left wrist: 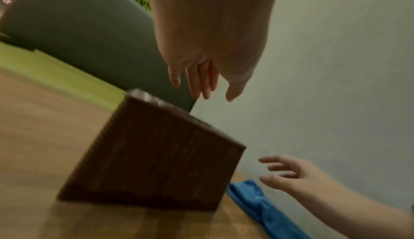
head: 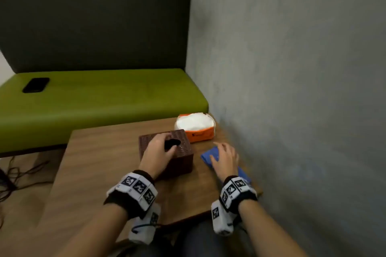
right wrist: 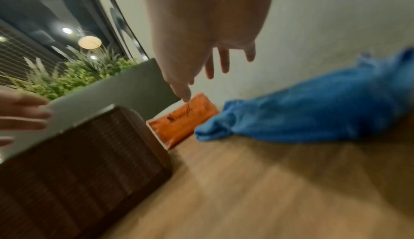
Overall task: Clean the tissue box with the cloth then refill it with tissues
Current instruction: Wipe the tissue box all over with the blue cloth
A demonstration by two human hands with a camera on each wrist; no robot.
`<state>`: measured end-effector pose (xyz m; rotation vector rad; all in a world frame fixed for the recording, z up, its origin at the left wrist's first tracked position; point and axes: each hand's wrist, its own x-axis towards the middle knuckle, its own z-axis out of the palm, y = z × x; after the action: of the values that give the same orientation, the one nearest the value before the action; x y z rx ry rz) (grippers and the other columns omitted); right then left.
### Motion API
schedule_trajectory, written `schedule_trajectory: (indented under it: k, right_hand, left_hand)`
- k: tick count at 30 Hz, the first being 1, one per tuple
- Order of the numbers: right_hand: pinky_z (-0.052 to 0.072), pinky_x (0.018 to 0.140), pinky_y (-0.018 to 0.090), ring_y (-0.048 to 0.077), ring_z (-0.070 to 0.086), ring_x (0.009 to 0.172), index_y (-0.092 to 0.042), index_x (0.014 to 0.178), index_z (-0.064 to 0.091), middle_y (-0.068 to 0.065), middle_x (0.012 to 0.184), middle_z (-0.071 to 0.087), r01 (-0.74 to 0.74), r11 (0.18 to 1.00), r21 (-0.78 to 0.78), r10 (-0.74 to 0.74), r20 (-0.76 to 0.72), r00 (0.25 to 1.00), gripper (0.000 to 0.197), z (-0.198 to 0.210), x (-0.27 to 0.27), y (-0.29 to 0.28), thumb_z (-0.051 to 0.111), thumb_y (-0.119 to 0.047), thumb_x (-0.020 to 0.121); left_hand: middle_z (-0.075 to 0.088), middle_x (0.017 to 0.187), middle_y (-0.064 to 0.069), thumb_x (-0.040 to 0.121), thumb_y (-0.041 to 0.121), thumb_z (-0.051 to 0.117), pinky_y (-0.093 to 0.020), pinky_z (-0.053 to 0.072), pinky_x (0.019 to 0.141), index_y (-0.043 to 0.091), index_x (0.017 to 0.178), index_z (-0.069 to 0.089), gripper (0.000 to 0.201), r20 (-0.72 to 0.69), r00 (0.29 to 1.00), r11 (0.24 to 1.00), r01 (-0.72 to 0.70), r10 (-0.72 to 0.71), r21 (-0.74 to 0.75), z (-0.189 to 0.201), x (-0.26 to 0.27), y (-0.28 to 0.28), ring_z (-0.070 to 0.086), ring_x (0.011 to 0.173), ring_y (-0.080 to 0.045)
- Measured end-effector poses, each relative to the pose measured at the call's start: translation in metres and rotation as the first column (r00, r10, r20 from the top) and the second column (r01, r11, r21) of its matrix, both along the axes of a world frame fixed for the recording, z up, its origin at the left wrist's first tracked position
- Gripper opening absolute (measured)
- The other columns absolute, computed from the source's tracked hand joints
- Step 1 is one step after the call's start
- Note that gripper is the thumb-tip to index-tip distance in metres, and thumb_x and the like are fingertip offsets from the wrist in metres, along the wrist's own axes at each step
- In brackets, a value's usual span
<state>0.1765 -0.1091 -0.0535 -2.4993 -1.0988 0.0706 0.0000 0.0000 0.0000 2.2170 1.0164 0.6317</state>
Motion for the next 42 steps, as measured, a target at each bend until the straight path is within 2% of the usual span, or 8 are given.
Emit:
schedule_trajectory:
  k: [4, 7, 14, 19, 28, 32, 35, 42]
  right_hand:
    - [0.007, 0.111, 0.063, 0.034, 0.001, 0.144, -0.034, 0.142, 0.023, 0.002, 0.158, 0.003, -0.010, 0.952, -0.307, 0.006, -0.013, 1.000, 0.055, -0.036, 0.001, -0.006, 0.043, -0.047, 0.093]
    - [0.009, 0.109, 0.065, 0.037, -0.002, 0.143, -0.042, 0.143, 0.010, 0.000, 0.159, -0.005, -0.029, 0.922, -0.387, 0.010, -0.050, 0.999, 0.058, -0.050, 0.015, -0.007, 0.035, -0.055, 0.092]
    - [0.044, 0.086, 0.042, 0.036, 0.048, 0.113, -0.021, 0.141, 0.031, 0.016, 0.141, 0.038, -0.017, 0.974, -0.226, 0.029, 0.050, 0.998, 0.045, -0.053, 0.007, -0.001, 0.038, -0.016, 0.096]
    - [0.049, 0.075, 0.042, 0.036, 0.060, 0.095, -0.018, 0.126, 0.054, 0.016, 0.112, 0.058, -0.109, 0.909, 0.402, 0.092, 0.063, 0.994, 0.038, 0.004, -0.016, 0.038, 0.053, -0.011, 0.089]
    - [0.050, 0.081, 0.045, 0.032, 0.049, 0.109, -0.014, 0.123, 0.055, 0.010, 0.131, 0.050, -0.383, 0.922, 0.061, 0.372, 0.144, 0.917, 0.034, 0.013, -0.060, 0.046, 0.050, -0.017, 0.090]
    - [0.055, 0.068, 0.044, 0.034, 0.057, 0.101, -0.012, 0.118, 0.059, 0.012, 0.122, 0.058, -0.484, 0.874, 0.046, 0.461, 0.238, 0.855, 0.034, 0.009, -0.048, 0.020, 0.054, -0.015, 0.085]
    - [0.050, 0.079, 0.044, 0.032, 0.049, 0.112, -0.017, 0.125, 0.054, 0.010, 0.131, 0.050, -0.376, 0.927, -0.005, 0.371, 0.173, 0.912, 0.035, 0.023, -0.039, 0.043, 0.049, -0.017, 0.090]
    - [0.051, 0.077, 0.043, 0.032, 0.051, 0.111, -0.019, 0.128, 0.051, 0.010, 0.132, 0.047, -0.503, 0.862, -0.071, 0.508, 0.139, 0.850, 0.038, 0.022, -0.052, 0.010, 0.052, -0.017, 0.090]
  left_hand:
    - [0.055, 0.127, -0.004, 0.082, 0.046, 0.059, -0.036, 0.023, 0.115, 0.015, 0.130, 0.048, 0.058, -0.202, 0.977, 0.996, 0.076, -0.065, 0.047, -0.032, 0.014, 0.000, 0.048, 0.123, -0.021]
    - [0.056, 0.128, -0.002, 0.079, 0.054, 0.058, -0.033, 0.014, 0.118, 0.018, 0.131, 0.045, 0.065, -0.282, 0.958, 0.988, 0.085, -0.046, 0.126, -0.041, 0.014, 0.005, 0.048, 0.124, -0.017]
    - [0.060, 0.127, -0.002, 0.075, 0.053, 0.064, -0.030, 0.037, 0.103, 0.022, 0.129, 0.050, 0.064, -0.236, 0.972, 0.987, 0.037, 0.001, 0.157, -0.040, 0.007, 0.001, 0.047, 0.125, -0.021]
    - [0.063, 0.125, 0.000, 0.070, 0.056, 0.067, -0.030, 0.039, 0.103, 0.023, 0.126, 0.056, 0.066, -0.205, 0.979, 0.981, 0.050, -0.011, 0.187, -0.041, 0.007, 0.002, 0.052, 0.123, -0.022]
    - [0.074, 0.094, -0.008, 0.071, 0.045, 0.069, -0.031, 0.048, 0.078, 0.016, 0.094, 0.071, 0.038, -0.119, 0.993, 0.979, 0.000, 0.025, 0.203, -0.040, 0.009, 0.002, 0.065, 0.096, -0.026]
    - [0.073, 0.102, -0.004, 0.068, 0.056, 0.068, -0.032, 0.045, 0.088, 0.022, 0.103, 0.070, 0.049, -0.179, 0.983, 0.985, 0.056, -0.026, 0.166, -0.040, 0.006, 0.005, 0.061, 0.106, -0.022]
    - [0.067, 0.120, 0.000, 0.065, 0.059, 0.069, -0.030, 0.039, 0.100, 0.026, 0.119, 0.062, 0.064, -0.247, 0.965, 0.979, 0.127, -0.085, 0.159, -0.040, 0.003, 0.008, 0.051, 0.125, -0.020]
    - [0.073, 0.102, 0.000, 0.063, 0.060, 0.071, -0.026, 0.031, 0.109, 0.022, 0.106, 0.069, 0.057, -0.240, 0.954, 0.964, 0.220, -0.181, 0.150, -0.039, -0.006, 0.022, 0.062, 0.108, -0.018]
